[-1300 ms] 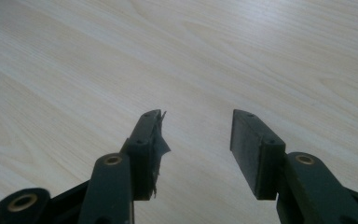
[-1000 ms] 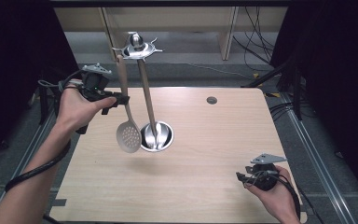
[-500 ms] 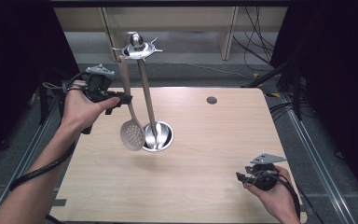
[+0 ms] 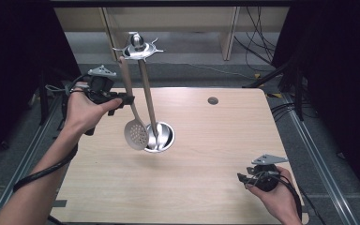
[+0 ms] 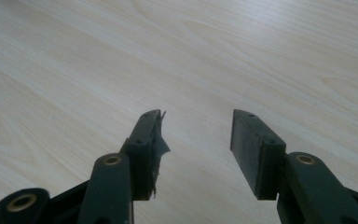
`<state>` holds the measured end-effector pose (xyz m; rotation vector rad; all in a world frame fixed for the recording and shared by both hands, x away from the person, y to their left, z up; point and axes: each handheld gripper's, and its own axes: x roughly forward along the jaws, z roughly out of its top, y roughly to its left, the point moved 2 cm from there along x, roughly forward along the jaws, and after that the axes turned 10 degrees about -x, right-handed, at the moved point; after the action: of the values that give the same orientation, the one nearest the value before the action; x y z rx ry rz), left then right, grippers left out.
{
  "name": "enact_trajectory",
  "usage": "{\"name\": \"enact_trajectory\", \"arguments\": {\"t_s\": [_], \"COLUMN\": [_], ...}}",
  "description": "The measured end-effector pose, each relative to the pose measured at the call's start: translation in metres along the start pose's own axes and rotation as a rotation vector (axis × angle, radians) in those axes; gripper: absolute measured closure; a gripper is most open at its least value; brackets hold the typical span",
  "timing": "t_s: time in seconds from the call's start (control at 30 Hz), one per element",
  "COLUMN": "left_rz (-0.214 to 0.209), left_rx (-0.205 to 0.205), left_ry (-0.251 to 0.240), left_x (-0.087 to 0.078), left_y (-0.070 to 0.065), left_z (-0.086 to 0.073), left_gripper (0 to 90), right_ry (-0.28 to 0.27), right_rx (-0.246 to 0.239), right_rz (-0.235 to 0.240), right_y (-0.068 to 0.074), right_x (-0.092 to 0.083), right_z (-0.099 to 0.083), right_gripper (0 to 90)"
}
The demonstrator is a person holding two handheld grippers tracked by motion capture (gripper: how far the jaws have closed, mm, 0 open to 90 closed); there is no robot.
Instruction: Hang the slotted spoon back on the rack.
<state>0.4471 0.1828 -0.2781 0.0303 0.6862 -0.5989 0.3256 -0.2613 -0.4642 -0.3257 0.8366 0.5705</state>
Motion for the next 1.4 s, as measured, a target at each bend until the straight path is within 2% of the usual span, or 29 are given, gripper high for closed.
{"name": "enact_trajectory", "arguments": {"t_s": [0.03,0.17,0.23,0.37,0.47,0.5,0.57,0.73,0.77,0.8,0.87,1.17,1.27,1.4], "left_rz": [-0.001,-0.002,-0.008,-0.008,-0.006,0.0,0.006,0.005,0.005,0.002,0.007,0.01,0.005,0.029], "left_rx": [-0.001,-0.001,-0.018,-0.015,-0.007,0.009,0.024,0.015,0.013,0.012,0.006,-0.036,-0.051,-0.061], "left_ry": [-0.006,-0.031,-0.056,-0.118,-0.134,-0.13,-0.132,-0.152,-0.154,-0.155,-0.158,-0.174,-0.175,-0.146], "left_x": [0.0,-0.002,-0.005,-0.015,-0.024,-0.026,-0.029,-0.034,-0.035,-0.036,-0.037,-0.04,-0.039,-0.036], "left_y": [0.0,0.002,0.001,0.0,-0.001,0.0,0.001,0.006,0.008,0.009,0.012,0.021,0.022,0.023], "left_z": [-0.001,-0.003,-0.003,-0.003,-0.009,-0.011,-0.018,-0.041,-0.046,-0.051,-0.061,-0.103,-0.115,-0.135], "left_gripper": [74.8,74.1,72.4,63.7,56.3,54.0,49.9,43.1,42.1,41.1,39.2,35.8,35.7,33.8], "right_ry": [-0.002,0.0,-0.001,-0.001,-0.004,-0.005,-0.004,-0.003,-0.01,-0.006,-0.004,-0.005,-0.007,-0.006], "right_rx": [-0.013,-0.012,-0.012,-0.012,-0.011,-0.01,-0.009,-0.002,-0.024,-0.007,-0.008,-0.002,-0.028,-0.029], "right_rz": [-0.002,-0.001,-0.002,-0.002,-0.005,-0.005,-0.005,0.003,-0.009,-0.006,-0.004,-0.004,-0.01,-0.01], "right_y": [-0.001,-0.001,-0.001,-0.001,-0.001,-0.001,-0.001,-0.001,-0.002,-0.001,-0.001,-0.001,-0.002,-0.002], "right_x": [0.0,0.0,0.0,-0.001,-0.001,-0.001,-0.001,-0.001,-0.001,-0.001,-0.001,0.0,0.001,0.001], "right_z": [0.0,0.0,0.0,0.0,0.0,0.0,0.0,0.0,0.0,0.0,0.0,0.0,-0.001,-0.001], "right_gripper": [53.7,53.5,53.4,53.0,52.6,52.5,52.2,51.6,51.5,51.4,51.0,49.9,49.6,48.8]}}
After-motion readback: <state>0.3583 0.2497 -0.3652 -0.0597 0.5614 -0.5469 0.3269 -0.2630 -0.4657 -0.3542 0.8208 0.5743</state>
